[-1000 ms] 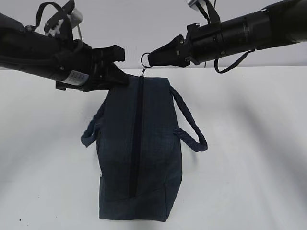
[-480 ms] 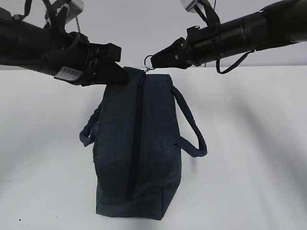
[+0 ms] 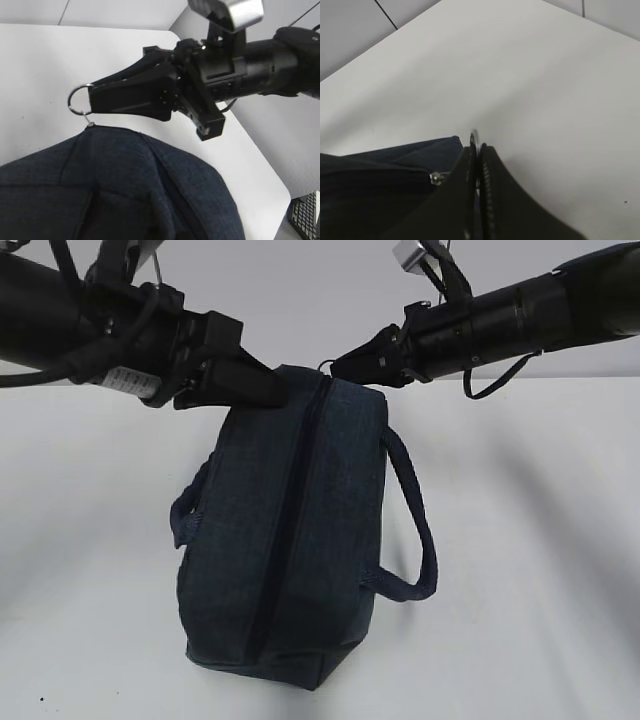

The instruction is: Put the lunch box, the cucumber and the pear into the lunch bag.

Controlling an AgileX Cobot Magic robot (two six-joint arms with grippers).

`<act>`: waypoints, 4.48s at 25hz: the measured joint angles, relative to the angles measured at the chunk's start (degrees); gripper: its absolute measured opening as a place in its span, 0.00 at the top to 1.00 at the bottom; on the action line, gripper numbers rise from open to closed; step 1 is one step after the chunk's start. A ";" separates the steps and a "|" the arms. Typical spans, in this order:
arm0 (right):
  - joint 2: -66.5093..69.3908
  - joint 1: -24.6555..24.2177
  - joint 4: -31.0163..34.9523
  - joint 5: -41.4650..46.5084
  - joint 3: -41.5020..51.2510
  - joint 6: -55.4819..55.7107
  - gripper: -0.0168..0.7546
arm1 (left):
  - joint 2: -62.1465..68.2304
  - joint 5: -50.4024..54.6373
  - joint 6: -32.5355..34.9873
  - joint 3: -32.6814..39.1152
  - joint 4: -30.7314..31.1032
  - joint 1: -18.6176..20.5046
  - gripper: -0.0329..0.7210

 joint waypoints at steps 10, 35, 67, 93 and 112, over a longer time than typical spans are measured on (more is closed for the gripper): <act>1.69 -0.60 1.08 2.00 -0.37 0.83 0.97 | -0.75 -1.14 0.34 0.18 -1.46 0.14 0.94; -9.22 -0.96 -38.61 -0.98 -7.84 44.46 0.61 | 12.22 -11.82 0.34 -9.32 -1.14 0.14 0.54; -32.47 -0.96 -71.92 16.35 -6.79 77.23 0.44 | -16.25 15.91 -38.44 -9.46 59.13 11.48 0.49; -89.39 -0.96 -74.36 17.46 36.07 81.14 0.44 | -50.85 28.66 -45.24 3.15 62.60 11.48 0.49; -112.97 -0.96 -80.88 17.03 53.32 81.53 0.45 | -85.72 27.12 -45.99 27.76 61.69 11.48 0.49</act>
